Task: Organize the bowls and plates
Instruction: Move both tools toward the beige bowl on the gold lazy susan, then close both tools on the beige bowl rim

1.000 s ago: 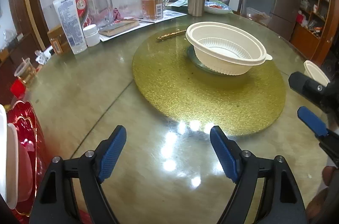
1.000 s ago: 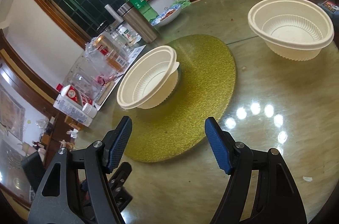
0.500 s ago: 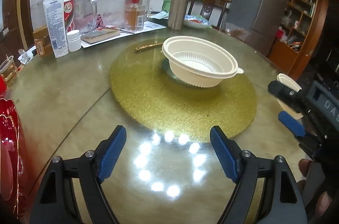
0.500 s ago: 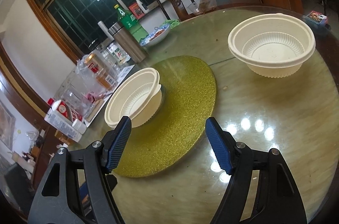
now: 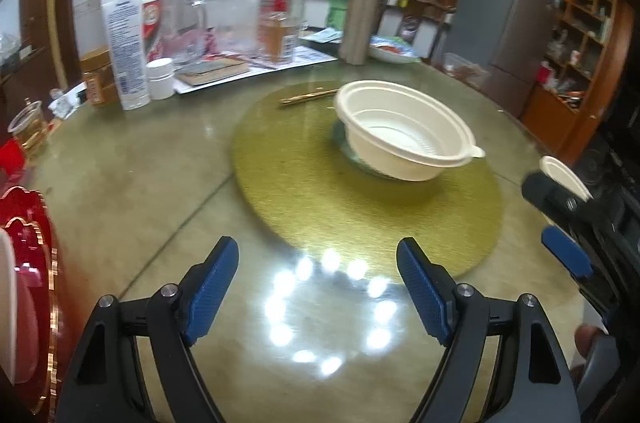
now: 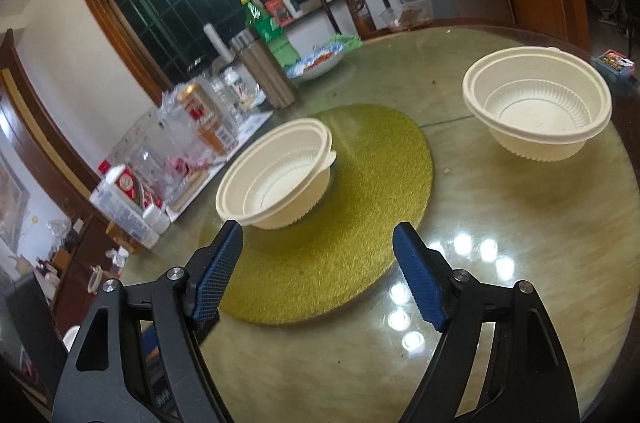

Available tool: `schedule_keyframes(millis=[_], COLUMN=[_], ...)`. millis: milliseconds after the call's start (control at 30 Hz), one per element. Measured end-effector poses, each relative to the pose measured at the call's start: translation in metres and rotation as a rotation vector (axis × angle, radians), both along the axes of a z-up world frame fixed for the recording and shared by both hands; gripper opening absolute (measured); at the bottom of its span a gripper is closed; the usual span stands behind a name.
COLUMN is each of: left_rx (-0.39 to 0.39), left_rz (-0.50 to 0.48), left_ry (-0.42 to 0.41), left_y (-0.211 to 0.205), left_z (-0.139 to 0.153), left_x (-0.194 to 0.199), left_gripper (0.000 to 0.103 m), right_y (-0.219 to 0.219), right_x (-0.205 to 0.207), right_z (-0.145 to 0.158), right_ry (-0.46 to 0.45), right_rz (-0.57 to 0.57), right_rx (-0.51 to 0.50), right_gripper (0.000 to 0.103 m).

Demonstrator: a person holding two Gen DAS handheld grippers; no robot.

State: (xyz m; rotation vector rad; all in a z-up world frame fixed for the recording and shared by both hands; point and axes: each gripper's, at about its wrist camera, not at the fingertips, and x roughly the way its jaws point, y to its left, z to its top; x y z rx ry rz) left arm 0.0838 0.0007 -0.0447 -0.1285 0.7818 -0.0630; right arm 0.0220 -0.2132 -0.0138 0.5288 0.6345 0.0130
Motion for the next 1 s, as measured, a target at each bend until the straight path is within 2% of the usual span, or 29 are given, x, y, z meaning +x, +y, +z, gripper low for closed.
schedule_keyframes(millis=[100,233,300,567,700,833,1000], left_rx=[-0.002,-0.063,-0.077,-0.111,-0.129,-0.105,-0.023], left_rz=[0.055,0.105,0.121,0.187,0.209,0.205,0.201], left_ry=[0.020,0.053,0.044,0.112,0.151,0.147,0.153], left_y=[0.009,0.017,0.016,0.011,0.009,0.004,-0.006], left_z=[0.010,0.026,0.031,0.022,0.016,0.018,0.018], left_x=[0.005,0.022,0.033,0.075,0.093,0.098,0.108], left_gripper=[0.082,0.082,0.082,0.082,0.082,0.082,0.082], right_y=[-0.001,-0.010,-0.012,-0.031,-0.039,-0.044,-0.041], right_x=[0.006,0.011,0.018,0.050,0.076,0.104,0.136], right_z=[-0.003,-0.005,-0.002,0.003,-0.001,0.001,-0.007], right_ry=[0.063,0.130,0.150,0.183,0.234,0.262,0.340], right_rz=[0.028,0.081,0.109,0.121,0.129,0.124,0.163], right_rx=[0.037,0.180,0.206,0.289,0.298,0.281,0.248], right_gripper=[0.079,0.079,0.079,0.079,0.079,0.079,0.079])
